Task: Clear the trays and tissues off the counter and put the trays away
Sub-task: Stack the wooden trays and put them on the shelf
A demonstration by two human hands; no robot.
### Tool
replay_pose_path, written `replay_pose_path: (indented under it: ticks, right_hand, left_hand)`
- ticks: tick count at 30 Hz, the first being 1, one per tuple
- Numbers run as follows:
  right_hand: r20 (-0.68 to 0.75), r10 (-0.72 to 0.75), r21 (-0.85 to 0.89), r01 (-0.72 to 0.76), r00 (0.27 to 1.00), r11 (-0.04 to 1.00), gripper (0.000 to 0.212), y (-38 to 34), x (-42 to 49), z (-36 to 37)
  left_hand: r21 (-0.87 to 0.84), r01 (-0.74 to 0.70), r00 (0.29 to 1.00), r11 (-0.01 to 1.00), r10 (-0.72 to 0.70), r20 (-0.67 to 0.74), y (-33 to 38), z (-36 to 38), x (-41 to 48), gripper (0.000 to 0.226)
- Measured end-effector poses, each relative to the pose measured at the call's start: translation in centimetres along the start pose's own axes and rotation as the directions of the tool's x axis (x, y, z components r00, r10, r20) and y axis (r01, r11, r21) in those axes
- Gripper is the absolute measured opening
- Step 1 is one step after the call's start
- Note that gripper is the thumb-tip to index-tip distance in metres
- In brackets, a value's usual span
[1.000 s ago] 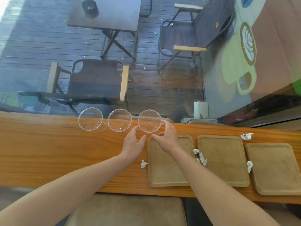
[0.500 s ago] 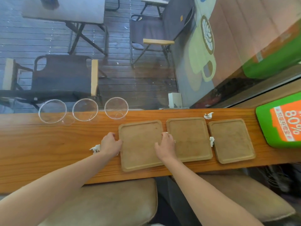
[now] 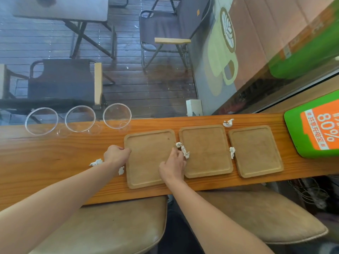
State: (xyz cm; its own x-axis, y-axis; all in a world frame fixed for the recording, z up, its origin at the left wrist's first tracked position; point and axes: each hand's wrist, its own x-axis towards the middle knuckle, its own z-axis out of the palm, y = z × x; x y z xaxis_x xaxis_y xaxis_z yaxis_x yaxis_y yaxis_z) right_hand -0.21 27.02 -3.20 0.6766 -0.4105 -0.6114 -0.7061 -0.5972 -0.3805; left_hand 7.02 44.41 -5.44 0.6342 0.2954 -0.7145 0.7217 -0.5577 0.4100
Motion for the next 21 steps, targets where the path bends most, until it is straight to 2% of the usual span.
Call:
replay_pose_path:
  ticks: [7, 11, 17, 21]
  right_hand:
    - [0.03, 0.034, 0.154, -0.038, 0.999, 0.987, 0.062, 1.5, -0.5, 0.7]
    - [0.073, 0.072, 0.199, -0.086, 0.995, 0.976, 0.064, 1.6, -0.9, 0.7]
    - [0.091, 0.059, 0.233, -0.079, 0.994, 0.969, 0.05, 2.2, -1.0, -1.1]
    - [0.116, 0.066, 0.261, -0.095, 0.991, 0.961, 0.07, 3.8, 0.1, -4.4]
  left_hand:
    - [-0.023, 0.07, 0.997, 0.997, -0.069, 0.035, -0.6, -1.2, 0.3, 0.028]
    - [-0.006, 0.037, 0.999, 0.999, -0.037, 0.018, -0.6, -1.6, 0.1, 0.022]
    - [-0.051, 0.007, 0.999, 0.999, -0.005, 0.049, 0.4, -2.6, -1.2, 0.03]
    - [-0.157, -0.033, 0.992, 0.987, 0.051, 0.112, 1.8, -1.0, -3.6, 0.026]
